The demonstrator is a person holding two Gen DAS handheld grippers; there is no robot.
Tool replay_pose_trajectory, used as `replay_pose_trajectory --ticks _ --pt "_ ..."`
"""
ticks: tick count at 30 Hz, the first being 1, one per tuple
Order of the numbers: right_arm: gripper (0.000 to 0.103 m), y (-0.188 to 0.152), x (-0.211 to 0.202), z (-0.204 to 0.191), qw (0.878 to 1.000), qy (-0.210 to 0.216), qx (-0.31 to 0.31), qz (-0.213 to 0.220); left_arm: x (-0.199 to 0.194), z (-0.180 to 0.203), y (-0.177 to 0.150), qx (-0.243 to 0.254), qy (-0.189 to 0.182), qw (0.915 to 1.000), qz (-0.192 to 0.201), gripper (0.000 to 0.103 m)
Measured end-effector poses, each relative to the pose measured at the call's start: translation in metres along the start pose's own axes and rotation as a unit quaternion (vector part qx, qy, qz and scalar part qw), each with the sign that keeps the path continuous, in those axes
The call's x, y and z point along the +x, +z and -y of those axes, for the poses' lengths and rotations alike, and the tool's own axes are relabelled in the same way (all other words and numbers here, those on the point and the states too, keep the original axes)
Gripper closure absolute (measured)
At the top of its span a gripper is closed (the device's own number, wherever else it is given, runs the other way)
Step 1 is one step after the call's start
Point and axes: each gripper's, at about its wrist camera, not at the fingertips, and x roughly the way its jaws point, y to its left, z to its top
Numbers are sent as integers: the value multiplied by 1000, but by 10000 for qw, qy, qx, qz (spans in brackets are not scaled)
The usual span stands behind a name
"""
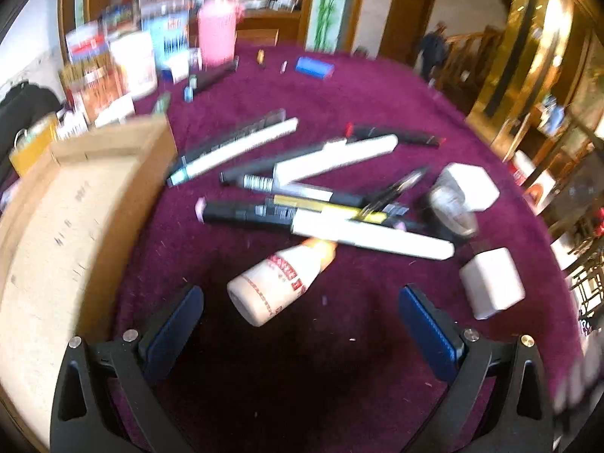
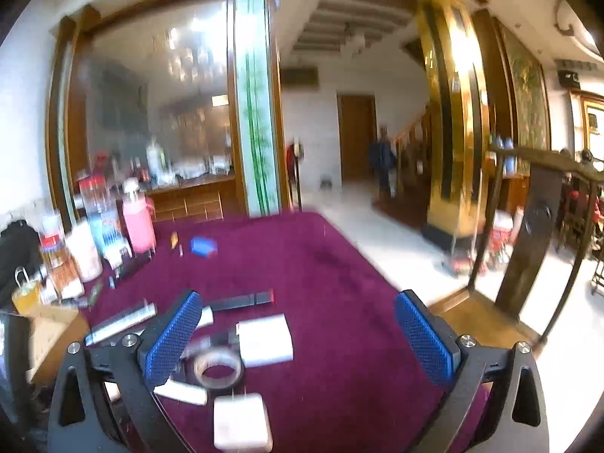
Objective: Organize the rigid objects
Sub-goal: 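Lift the white charger plug held in the right tool, then reach the left tool to the white glue bottle and close on it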
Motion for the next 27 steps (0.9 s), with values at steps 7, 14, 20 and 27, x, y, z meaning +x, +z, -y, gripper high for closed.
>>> replay_pose_trajectory --ticks 7,14,20,27 --pt "1 -12 82 23 9942 -460 421 -872 -40 2 28 549 -237 9952 773 0" --pt "2 -19 92 36 9893 -108 671 -1290 13 7 64 639 -72 9978 175 2" --pt "2 -23 95 33 9878 -46 630 -1420 83 27 91 1012 94 9924 -699 30" --pt "2 -23 103 32 9862 114 617 -1531 66 61 65 1433 -561 9824 -1058 67"
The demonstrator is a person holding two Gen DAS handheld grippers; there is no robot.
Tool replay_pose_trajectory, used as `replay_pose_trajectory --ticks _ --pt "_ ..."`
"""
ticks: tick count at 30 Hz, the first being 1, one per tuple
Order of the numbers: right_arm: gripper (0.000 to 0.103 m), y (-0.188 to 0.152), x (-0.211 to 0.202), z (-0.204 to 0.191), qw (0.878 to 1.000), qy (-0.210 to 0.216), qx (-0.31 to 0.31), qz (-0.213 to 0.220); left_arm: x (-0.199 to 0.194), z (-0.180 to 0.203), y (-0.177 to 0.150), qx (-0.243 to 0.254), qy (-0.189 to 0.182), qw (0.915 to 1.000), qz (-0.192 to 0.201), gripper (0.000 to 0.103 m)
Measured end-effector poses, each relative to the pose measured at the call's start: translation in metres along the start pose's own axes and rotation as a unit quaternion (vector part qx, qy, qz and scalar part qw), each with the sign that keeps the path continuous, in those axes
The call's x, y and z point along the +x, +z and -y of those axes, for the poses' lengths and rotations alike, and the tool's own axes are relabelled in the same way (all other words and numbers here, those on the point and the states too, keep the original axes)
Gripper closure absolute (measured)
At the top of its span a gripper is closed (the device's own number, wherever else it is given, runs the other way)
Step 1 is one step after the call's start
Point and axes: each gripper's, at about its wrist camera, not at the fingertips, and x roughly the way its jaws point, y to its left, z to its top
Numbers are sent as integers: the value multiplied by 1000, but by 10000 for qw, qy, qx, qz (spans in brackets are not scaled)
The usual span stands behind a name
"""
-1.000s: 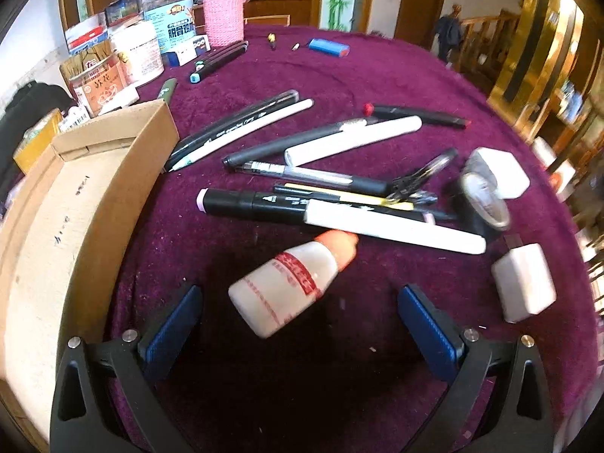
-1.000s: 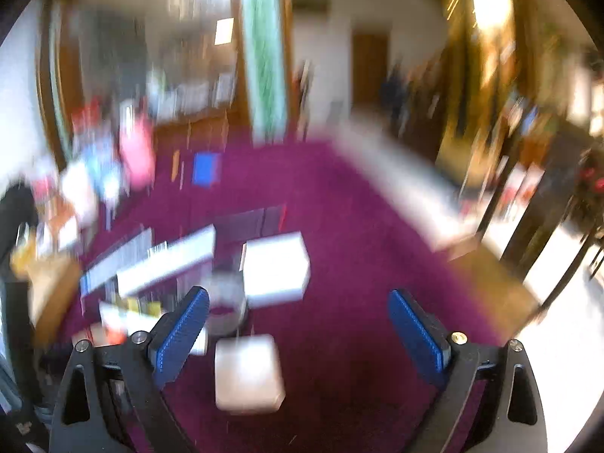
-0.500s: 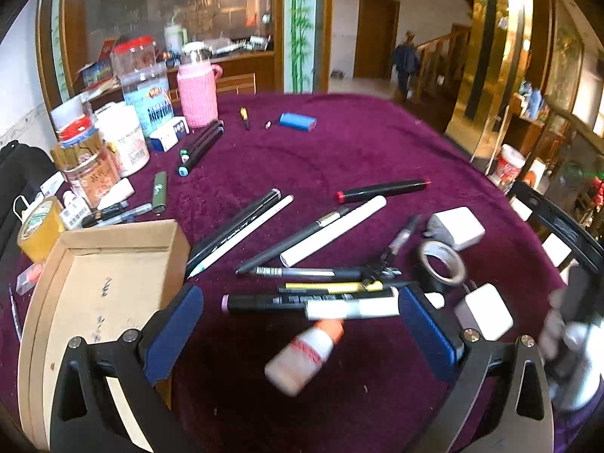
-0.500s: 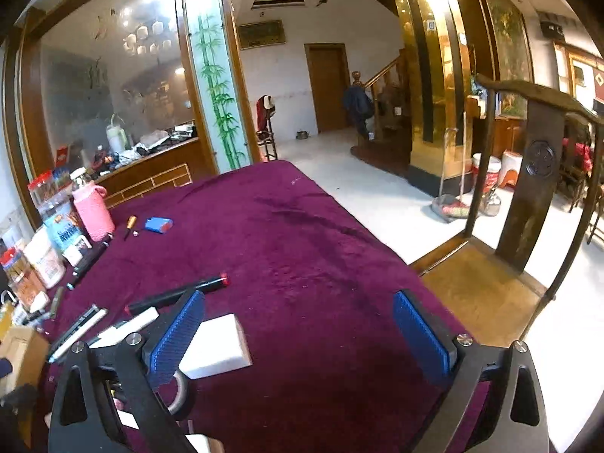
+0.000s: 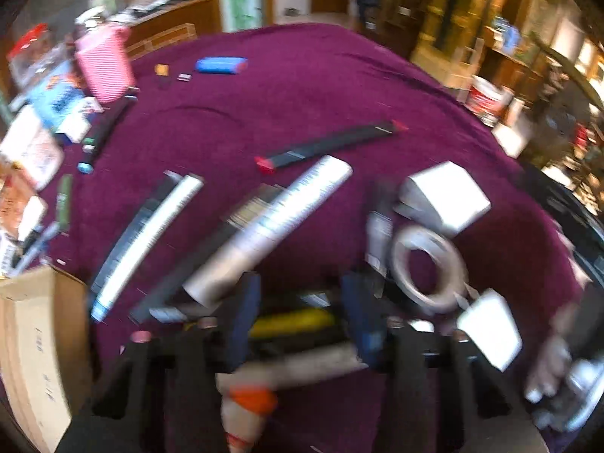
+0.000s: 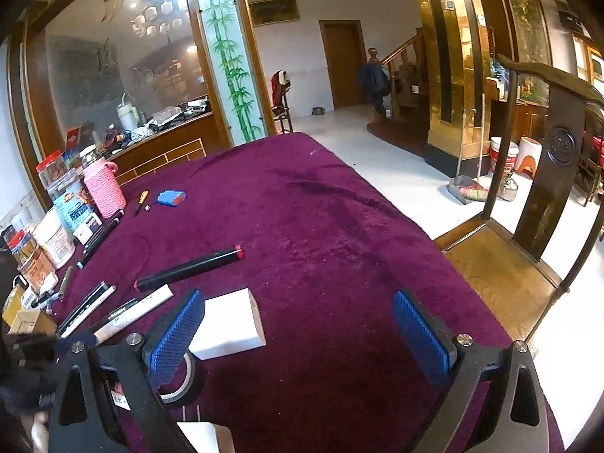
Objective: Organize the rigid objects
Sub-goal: 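Reach the left tool to the white glue bottle and close on it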
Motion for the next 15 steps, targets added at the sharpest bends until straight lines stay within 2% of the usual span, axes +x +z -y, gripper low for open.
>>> replay_pose_trajectory --ticks 2,6,7,9,10,15 --pt "2 0 1 -4 10000 45 -30 -33 -13 12 -9 141 1 9999 89 67" --pt "2 -1 1 -3 9999 48 -42 -81 -56 14 -25 153 183 9977 629 64" --pt "2 -1 2 -3 9999 26 -43 -95 -62 10 -25 108 226 9972 702 61" --pt "2 -2 3 -3 9999 -17 -44 -114 -82 0 -32 -94 263 9950 959 43" --pt "2 -2 4 -4 9999 -37 -59 -142 -91 -6 -38 -227 246 9938 1062 41" --pt "2 -3 6 -8 9996 -122 -178 -189 -100 -27 -63 -742 80 9919 1028 39"
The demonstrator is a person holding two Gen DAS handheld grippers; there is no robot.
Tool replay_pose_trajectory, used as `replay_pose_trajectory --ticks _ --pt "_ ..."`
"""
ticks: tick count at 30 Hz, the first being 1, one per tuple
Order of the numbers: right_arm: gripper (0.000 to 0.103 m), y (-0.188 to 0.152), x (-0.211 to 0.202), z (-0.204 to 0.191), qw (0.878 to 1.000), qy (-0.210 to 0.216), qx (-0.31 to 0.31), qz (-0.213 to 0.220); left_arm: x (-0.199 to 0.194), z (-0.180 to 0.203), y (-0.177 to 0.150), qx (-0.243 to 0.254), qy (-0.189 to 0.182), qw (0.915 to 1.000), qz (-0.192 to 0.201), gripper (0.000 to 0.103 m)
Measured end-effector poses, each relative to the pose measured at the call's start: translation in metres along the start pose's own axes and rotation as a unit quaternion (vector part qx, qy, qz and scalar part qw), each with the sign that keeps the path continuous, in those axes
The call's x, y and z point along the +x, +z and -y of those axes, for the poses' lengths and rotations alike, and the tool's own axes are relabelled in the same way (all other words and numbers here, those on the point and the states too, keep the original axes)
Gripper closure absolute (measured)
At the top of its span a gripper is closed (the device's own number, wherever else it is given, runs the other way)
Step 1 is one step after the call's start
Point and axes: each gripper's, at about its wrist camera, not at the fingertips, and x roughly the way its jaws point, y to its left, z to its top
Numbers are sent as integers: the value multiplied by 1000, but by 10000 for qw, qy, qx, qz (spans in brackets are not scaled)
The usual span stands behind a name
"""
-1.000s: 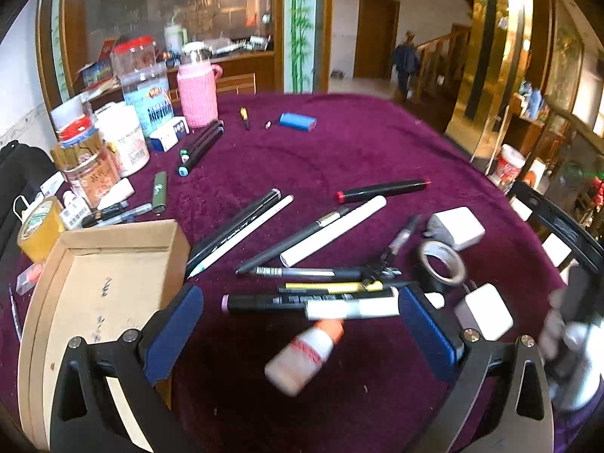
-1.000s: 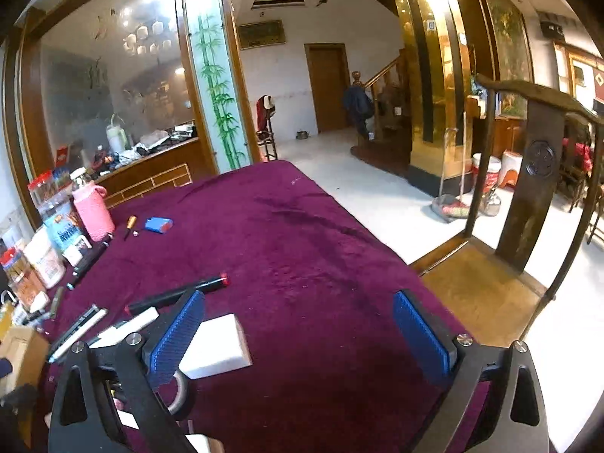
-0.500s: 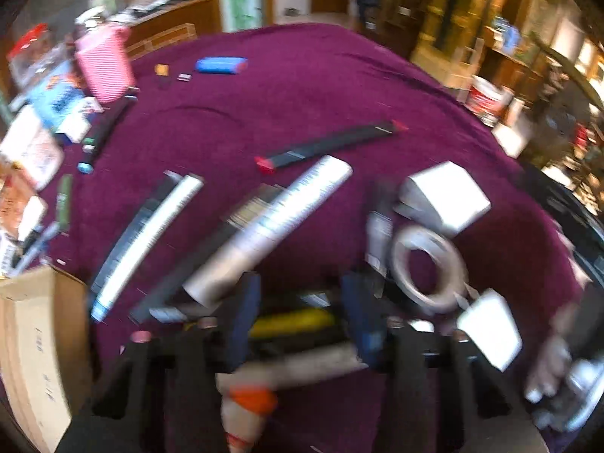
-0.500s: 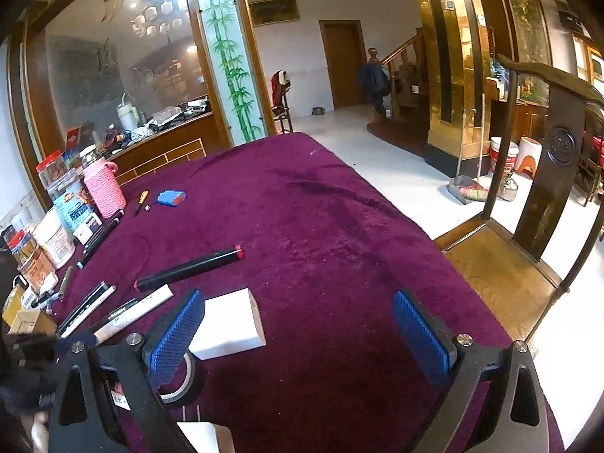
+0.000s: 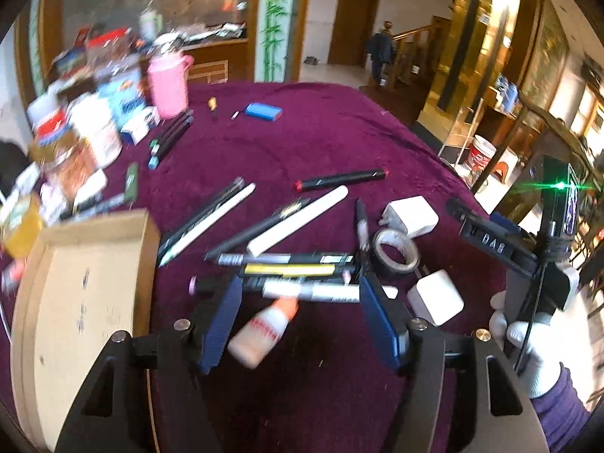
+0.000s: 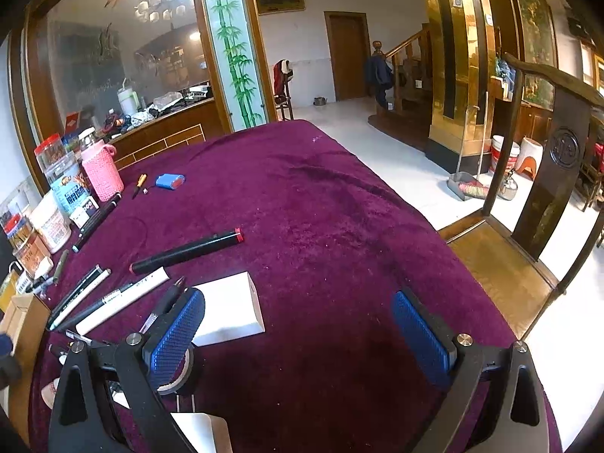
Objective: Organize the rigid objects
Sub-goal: 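Reach the left tool to the white glue bottle and close on it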
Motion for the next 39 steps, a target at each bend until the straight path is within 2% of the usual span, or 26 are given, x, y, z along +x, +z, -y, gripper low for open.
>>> replay_pose_trajectory --ticks 6,10,13,18,20,29,32,35,37,38,39 --pt "2 -1 0 -6 9998 -60 -193 -14 11 -16 -14 -266 -21 9995 -167 39" --pt "2 -2 2 -4 9998 -59 -163 -64 29 -8 -21 -101 2 9987 -504 39" --pt "2 -2 5 -2 9998 -21 -113 -143 15 -8 -18 -85 -181 9994 -295 39" --pt "2 -2 7 2 9998 -2 16 -217 -7 -22 -9 -259 24 9996 -89 37" --pt "2 -2 7 3 9997 25 75 -222 -8 -24 -11 -370 -50 9993 -30 37" --pt "2 -2 9 4 9995 108 82 -283 -2 0 -37 -181 -296 9994 31 37" --pt "2 -2 12 4 9992 158 89 -348 12 2 -38 -184 -181 9996 -138 37" --pt "2 -2 13 4 9989 221 105 -390 27 8 -30 -60 -55 9999 -144 37" --pt "2 -2 13 6 9987 251 158 -409 44 13 -27 175 287 9990 -289 34" --pt "2 -2 14 7 9986 254 181 -420 57 17 -25 371 600 9967 -409 32" --pt "2 -2 15 8 9985 261 215 -439 65 19 -26 437 605 9954 -598 32"
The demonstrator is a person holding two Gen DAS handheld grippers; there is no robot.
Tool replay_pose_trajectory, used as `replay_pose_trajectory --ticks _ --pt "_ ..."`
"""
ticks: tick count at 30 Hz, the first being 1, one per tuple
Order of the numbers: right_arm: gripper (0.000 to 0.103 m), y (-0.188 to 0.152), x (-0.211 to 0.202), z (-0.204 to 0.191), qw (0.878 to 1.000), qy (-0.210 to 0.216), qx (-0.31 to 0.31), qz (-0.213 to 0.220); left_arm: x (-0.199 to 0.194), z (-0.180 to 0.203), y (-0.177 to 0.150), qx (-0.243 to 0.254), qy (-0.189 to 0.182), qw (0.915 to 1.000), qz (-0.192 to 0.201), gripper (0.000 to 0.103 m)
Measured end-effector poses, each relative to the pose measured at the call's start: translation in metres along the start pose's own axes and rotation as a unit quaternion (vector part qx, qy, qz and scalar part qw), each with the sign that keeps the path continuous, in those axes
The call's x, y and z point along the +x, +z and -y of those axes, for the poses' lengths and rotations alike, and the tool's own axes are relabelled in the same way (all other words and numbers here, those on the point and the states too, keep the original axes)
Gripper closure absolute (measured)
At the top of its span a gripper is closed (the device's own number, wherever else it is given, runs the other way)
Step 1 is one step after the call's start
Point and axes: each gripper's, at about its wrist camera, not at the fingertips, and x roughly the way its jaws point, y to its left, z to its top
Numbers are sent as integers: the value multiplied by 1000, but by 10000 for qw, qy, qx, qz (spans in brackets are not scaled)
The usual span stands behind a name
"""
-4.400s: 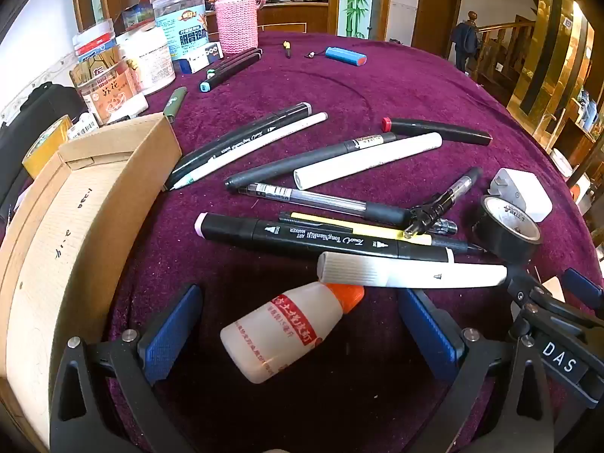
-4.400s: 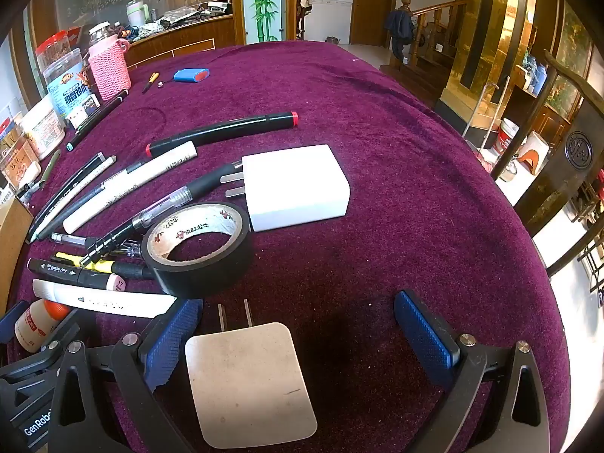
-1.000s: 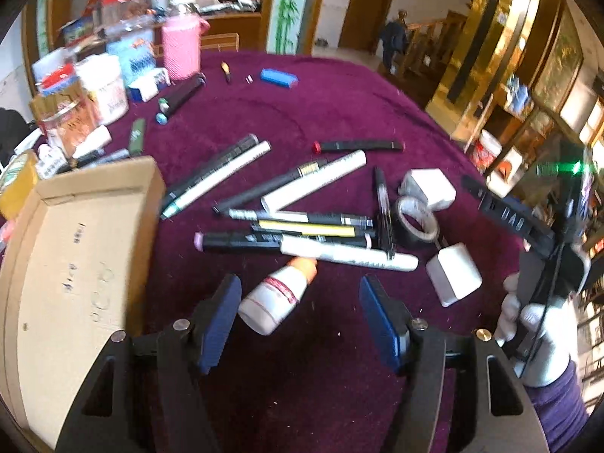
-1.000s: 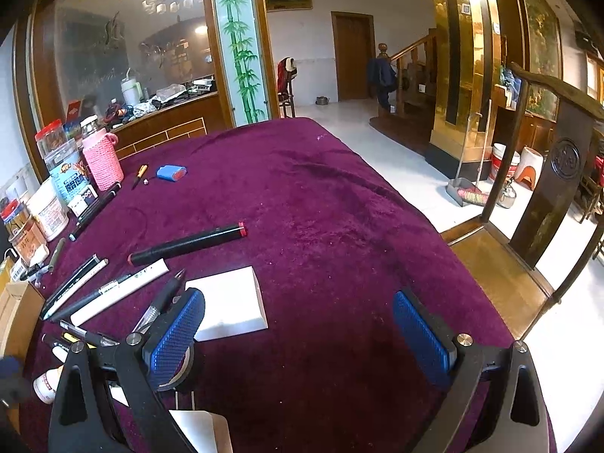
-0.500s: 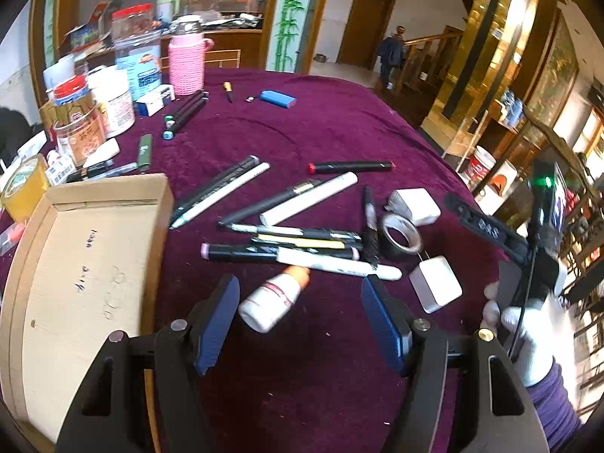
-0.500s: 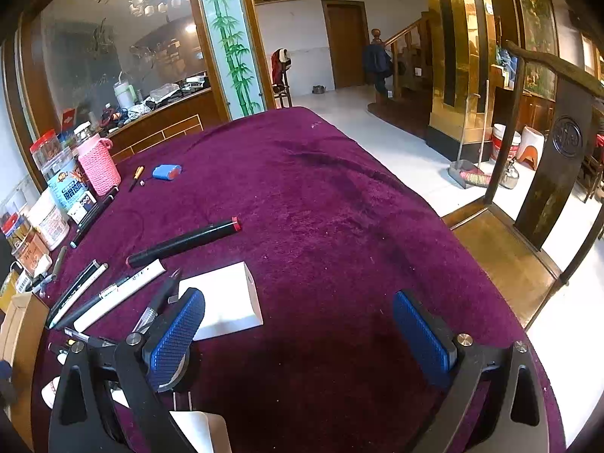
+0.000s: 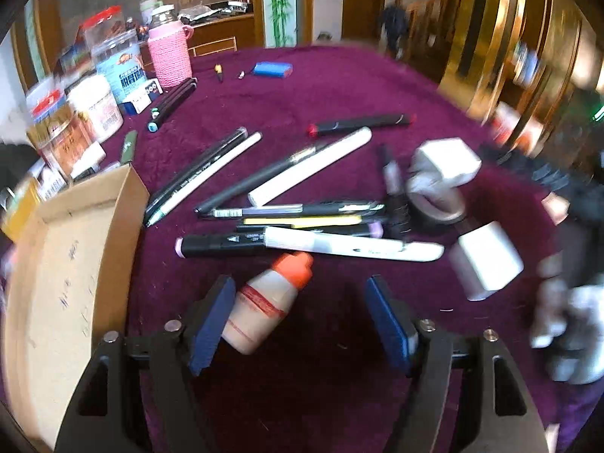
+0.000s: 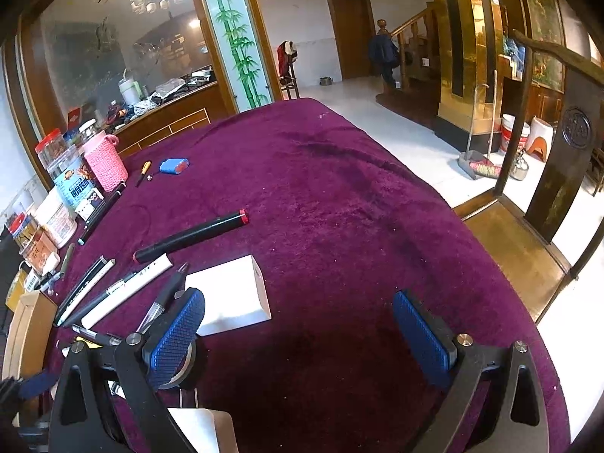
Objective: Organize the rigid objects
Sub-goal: 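Reach the left tool to the white glue bottle and close on it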
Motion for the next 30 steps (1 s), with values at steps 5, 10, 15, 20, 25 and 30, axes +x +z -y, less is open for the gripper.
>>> replay_pose_trajectory --ticks 5,10,15,20,25,30 --pt "2 -1 1 1 10000 44 37 -42 -7 1 -11 23 -1109 9932 -355 47" --pt "2 0 3 1 9999 80 38 -105 -35 -31 -17 -278 -861 9959 35 47" --pt "2 -1 5 3 9998 88 89 -168 -34 -22 -23 -319 -1167 9926 141 47" --pt "2 -1 7 3 9997 69 95 -218 -20 15 -9 666 -499 9957 403 41" --pt "2 -2 8 5 9995 68 138 -275 1 28 -7 806 -627 9948 -36 63" --pt "3 -1 11 6 9992 88 156 -348 -12 23 -11 652 -855 9941 129 65"
